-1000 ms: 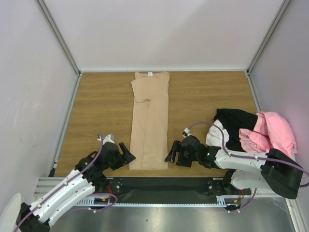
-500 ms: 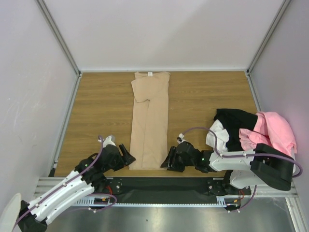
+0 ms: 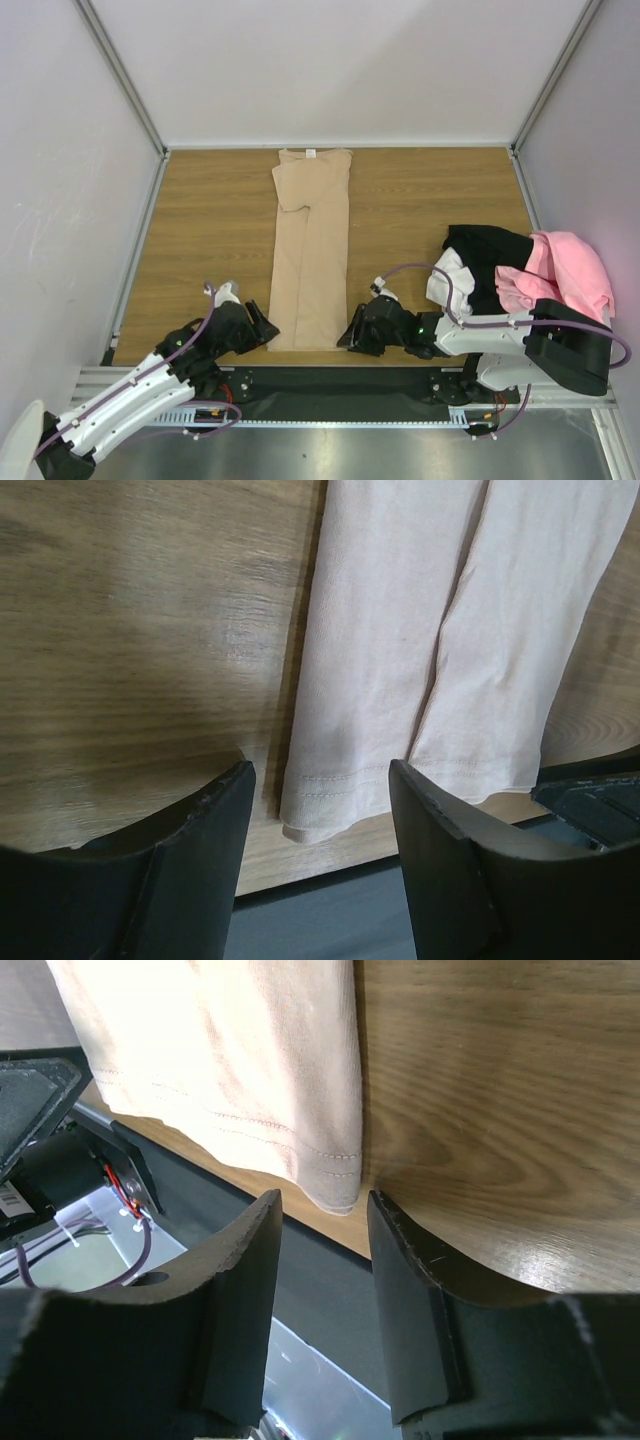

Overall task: Fold and stack the t-shirts
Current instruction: Fold the tshirt

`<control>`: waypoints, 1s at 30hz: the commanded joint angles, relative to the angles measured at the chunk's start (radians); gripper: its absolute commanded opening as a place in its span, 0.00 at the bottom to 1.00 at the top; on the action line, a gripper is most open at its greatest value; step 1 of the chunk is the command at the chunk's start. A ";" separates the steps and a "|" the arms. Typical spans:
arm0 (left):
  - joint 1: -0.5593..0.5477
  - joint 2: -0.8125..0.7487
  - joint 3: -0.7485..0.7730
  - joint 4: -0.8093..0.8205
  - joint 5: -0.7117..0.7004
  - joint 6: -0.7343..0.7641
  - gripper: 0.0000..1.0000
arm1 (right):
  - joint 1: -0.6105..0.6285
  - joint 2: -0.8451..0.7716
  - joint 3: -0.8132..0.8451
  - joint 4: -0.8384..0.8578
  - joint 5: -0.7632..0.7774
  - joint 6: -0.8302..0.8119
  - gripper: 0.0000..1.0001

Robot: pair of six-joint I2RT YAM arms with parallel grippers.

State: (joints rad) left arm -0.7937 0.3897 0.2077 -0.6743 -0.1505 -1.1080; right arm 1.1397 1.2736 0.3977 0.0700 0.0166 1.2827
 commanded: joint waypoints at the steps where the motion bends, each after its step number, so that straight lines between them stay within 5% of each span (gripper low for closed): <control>1: -0.035 0.000 -0.027 -0.082 -0.017 -0.039 0.63 | 0.003 0.023 0.018 -0.067 0.074 -0.013 0.44; 10: -0.099 0.020 -0.016 -0.113 -0.040 -0.096 0.55 | 0.003 0.033 0.016 -0.044 0.072 -0.017 0.39; 18: -0.114 0.017 -0.017 -0.105 -0.066 -0.115 0.27 | 0.002 0.050 0.012 -0.013 0.060 -0.022 0.24; 24: -0.114 0.018 -0.018 -0.100 -0.073 -0.122 0.02 | 0.003 0.063 0.027 -0.012 0.057 -0.043 0.02; 30: -0.114 0.005 0.005 -0.111 -0.086 -0.115 0.00 | 0.002 0.052 0.059 -0.038 0.069 -0.072 0.00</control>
State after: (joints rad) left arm -0.9012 0.3985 0.2020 -0.7509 -0.2077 -1.2228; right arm 1.1397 1.3190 0.4164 0.0624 0.0349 1.2438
